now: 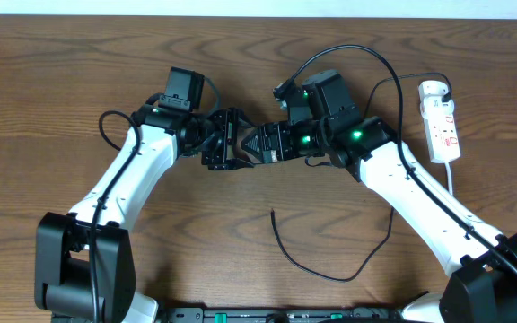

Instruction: Plug charger to phone and switch on socket

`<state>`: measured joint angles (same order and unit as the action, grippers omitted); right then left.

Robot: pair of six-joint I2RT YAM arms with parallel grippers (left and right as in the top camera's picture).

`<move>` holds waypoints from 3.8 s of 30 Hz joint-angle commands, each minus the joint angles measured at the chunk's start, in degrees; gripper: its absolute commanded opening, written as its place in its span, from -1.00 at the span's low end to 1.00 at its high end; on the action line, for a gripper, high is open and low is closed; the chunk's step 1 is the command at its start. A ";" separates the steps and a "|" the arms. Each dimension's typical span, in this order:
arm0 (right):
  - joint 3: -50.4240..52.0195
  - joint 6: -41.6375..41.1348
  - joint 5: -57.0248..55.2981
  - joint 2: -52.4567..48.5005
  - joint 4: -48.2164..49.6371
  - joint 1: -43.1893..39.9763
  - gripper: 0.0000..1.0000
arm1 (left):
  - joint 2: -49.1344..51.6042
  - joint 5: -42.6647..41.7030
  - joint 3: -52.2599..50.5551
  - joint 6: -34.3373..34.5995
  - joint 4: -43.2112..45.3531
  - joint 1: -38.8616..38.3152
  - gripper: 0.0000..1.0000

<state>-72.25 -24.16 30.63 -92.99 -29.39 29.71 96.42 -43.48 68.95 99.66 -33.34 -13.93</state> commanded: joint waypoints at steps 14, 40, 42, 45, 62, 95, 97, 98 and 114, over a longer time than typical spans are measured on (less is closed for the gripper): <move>0.74 -4.83 -4.09 0.02 -0.13 1.57 0.40 | -1.49 -5.60 0.17 4.85 1.31 -0.31 -0.86; 0.74 -10.56 -5.68 0.02 0.07 2.64 0.22 | -1.49 -11.58 0.17 5.44 1.33 -0.31 -0.86; 0.74 -10.56 -5.68 0.02 0.15 2.64 0.22 | -1.49 -11.58 0.17 5.44 1.33 -0.28 -0.86; 0.74 -10.56 -5.64 0.02 0.13 2.64 0.19 | -1.49 -11.56 0.17 5.44 1.33 -0.28 -0.86; 0.74 -10.51 -5.68 0.02 -0.39 2.64 -0.03 | -1.49 -8.74 0.17 4.98 1.33 -0.28 -0.85; 0.74 -9.88 -9.31 0.02 -2.95 2.64 -0.34 | -1.49 -7.87 0.17 3.04 1.33 -0.31 -0.86; 0.74 -9.88 -9.31 0.02 -2.93 2.64 -0.35 | -1.49 -7.87 0.17 2.99 1.33 -0.31 -0.86; 0.74 -9.90 -9.31 0.02 -2.95 2.64 -0.35 | -1.49 -7.85 0.17 2.97 1.33 -0.31 -0.86; 0.74 -10.12 -9.29 0.02 -3.21 2.64 -0.42 | -1.49 -5.31 0.17 3.04 1.36 -2.23 -0.86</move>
<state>-72.03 -34.13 21.82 -92.99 -32.36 32.05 96.42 -48.03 68.95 103.24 -32.32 -16.19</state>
